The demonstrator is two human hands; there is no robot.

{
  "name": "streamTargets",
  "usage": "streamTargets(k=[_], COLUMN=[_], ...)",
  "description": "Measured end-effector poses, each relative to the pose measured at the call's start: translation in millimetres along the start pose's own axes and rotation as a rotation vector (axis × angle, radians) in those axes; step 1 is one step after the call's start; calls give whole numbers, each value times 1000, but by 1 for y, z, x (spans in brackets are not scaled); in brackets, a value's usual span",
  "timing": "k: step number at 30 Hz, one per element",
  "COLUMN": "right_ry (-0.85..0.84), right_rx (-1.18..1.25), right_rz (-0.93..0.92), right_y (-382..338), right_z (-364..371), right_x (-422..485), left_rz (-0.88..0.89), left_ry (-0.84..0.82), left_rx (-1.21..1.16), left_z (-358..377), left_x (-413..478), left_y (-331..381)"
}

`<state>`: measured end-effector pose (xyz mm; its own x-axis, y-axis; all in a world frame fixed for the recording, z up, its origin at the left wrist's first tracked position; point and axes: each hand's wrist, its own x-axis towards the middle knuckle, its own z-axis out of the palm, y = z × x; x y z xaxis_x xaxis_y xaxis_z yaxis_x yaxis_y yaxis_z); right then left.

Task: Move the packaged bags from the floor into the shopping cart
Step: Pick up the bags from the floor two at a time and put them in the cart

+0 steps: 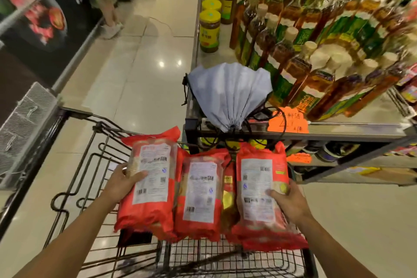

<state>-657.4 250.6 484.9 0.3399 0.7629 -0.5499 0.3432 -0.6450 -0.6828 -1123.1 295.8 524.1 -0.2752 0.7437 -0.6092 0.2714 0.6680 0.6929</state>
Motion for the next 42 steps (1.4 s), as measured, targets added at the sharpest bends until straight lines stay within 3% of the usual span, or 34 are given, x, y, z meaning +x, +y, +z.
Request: streamTargets(k=[7, 13, 18, 23, 26, 32, 37, 42], right_ry=[-98, -63, 74, 241, 458, 863, 1100, 1264], right_rx=[-63, -117, -326, -516, -623, -661, -607, -533], right_rz=[16, -21, -202, -321, -357, -167, 151, 474], right_y=[-21, -25, -34, -20, 7, 128, 256, 363], right_z=[25, 25, -7, -67, -116, -222, -271, -282], right_x=[-10, -31, -83, -171, -238, -412, -572, -717], left_rz=[8, 239, 550, 920, 1195, 1778, 2106, 2352], left_ry=[27, 151, 239, 119, 59, -122, -377, -625], left_rx=[139, 406, 617, 920, 1009, 1103, 1006, 912], left_z=[-5, 4, 11, 83, 155, 302, 398, 445], left_x=[-9, -44, -82, -139, -212, -451, -650, -820], left_y=[8, 27, 43, 86, 116, 109, 27, -76])
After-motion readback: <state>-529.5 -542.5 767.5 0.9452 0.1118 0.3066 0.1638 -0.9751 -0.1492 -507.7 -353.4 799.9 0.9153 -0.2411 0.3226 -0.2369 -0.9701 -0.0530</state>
